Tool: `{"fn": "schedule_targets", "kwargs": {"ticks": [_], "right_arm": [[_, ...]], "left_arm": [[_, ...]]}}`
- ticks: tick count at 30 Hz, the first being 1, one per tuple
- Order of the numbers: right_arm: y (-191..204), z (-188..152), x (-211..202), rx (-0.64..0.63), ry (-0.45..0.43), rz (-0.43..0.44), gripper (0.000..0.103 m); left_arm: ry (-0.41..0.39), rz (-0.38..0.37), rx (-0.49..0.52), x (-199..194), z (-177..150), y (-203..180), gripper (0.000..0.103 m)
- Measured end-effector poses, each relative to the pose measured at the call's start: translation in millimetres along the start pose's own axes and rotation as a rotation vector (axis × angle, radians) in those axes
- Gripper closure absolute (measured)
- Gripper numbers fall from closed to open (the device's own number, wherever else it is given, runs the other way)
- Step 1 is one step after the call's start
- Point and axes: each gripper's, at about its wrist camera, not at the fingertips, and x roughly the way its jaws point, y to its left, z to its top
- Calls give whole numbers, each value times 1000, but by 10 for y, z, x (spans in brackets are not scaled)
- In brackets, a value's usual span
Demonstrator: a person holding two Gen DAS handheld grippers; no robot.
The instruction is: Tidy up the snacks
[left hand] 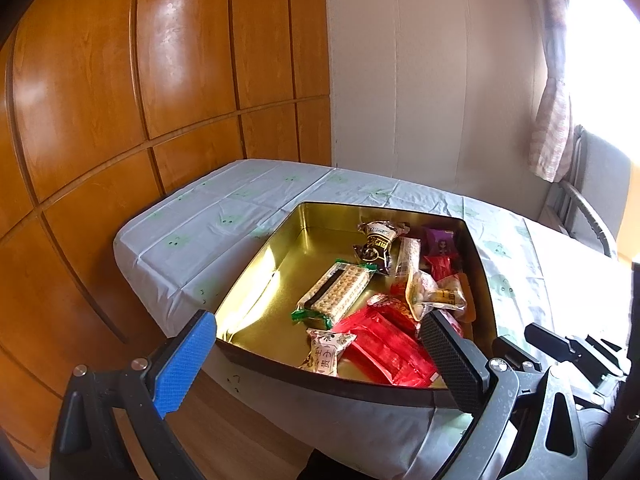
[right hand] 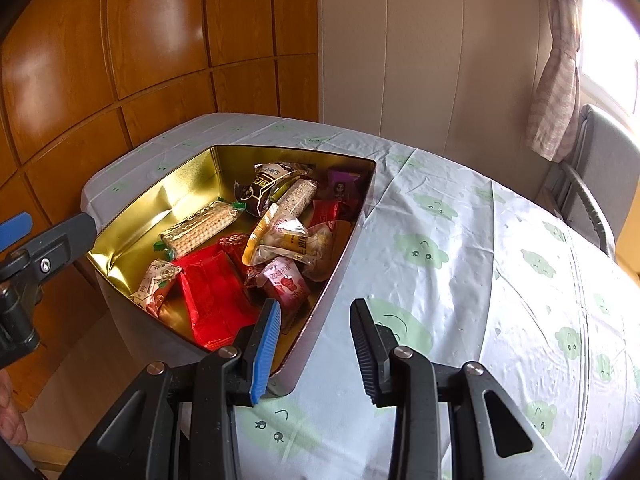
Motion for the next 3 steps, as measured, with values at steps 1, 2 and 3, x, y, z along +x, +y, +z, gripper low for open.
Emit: {"fn": "schedule_targets", "kwargs": {"ticks": [1,2,3], "right_arm": [[-50,10,-4,12,-4,0,66],[-134,24,-11,35,-8,-5,66],[-265,43,-22,63,-11,-18,66]], "left_arm": [[-1,-4,2,0,0,-4,1],[-2,-7,5,1,-2,-8,1],[0,-10,5,6,0,-7,1]]}}
